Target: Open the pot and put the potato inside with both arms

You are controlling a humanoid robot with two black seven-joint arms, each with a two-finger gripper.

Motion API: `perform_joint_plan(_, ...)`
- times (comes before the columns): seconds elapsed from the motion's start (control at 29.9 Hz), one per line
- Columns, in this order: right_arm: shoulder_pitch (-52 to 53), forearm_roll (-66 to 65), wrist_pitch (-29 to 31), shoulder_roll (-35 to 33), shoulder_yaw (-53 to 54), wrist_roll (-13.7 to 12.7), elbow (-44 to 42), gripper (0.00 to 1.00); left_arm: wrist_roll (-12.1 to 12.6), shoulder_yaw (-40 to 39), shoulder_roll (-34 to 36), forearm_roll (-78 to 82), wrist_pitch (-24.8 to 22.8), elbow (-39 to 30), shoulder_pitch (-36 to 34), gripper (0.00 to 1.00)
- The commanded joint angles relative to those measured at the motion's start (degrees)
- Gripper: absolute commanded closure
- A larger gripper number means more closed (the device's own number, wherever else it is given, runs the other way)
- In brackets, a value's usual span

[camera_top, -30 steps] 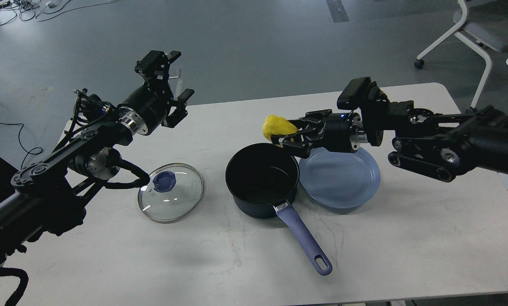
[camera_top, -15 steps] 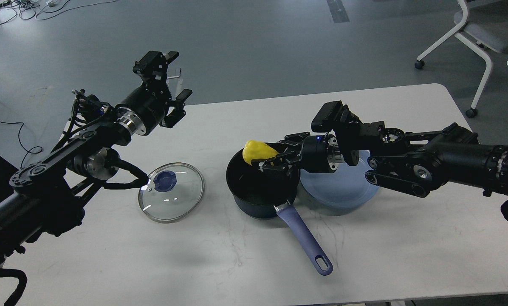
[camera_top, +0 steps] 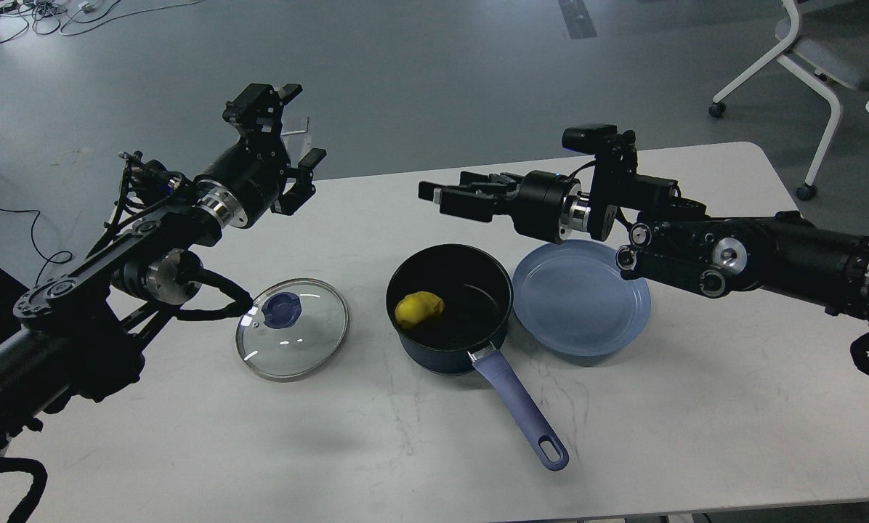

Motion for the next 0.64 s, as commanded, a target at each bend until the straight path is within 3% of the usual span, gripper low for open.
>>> perform_joint_plan(0.0, -0.47, 27.69, 9.43, -4.38, 7.92, -3.53, 3.63, 0.00, 0.35, -0.93, -0.03, -0.57, -0.12, -0.01, 0.41, 0.02)
perform_joint_plan(0.17, -5.55, 47.38, 10.84, -5.35, 19.33, -13.98, 3.29, 0.00, 2.02, -6.02, -0.12, -4.17, -0.65, -0.10, 3.39, 0.02)
perform_joint_plan(0.23, -7.40, 49.69, 10.85, -5.35, 21.99, -16.19, 3.02, 0.00, 2.46, -7.35, -0.38, -4.97, -0.65, -0.10, 4.36, 0.02)
perform_joint_plan(0.27, -9.15, 51.62, 10.85, -5.35, 23.74, -19.07, 2.85, 0.00, 2.63, -8.40, -0.56, -5.49, -0.65, -0.28, 5.41, 0.02)
perform_joint_plan(0.33, -11.09, 52.51, 10.85, -5.35, 26.12, -22.07, 2.93, 0.00, 2.64, -9.54, -0.56, -5.76, -0.65, -0.63, 6.99, 0.02)
perform_joint_plan(0.6, -12.68, 52.16, 11.20, -4.74, 29.38, -22.18, 3.02, 0.00, 2.64, -11.48, 0.14, -6.11, -0.74, -2.38, 10.33, 0.02)
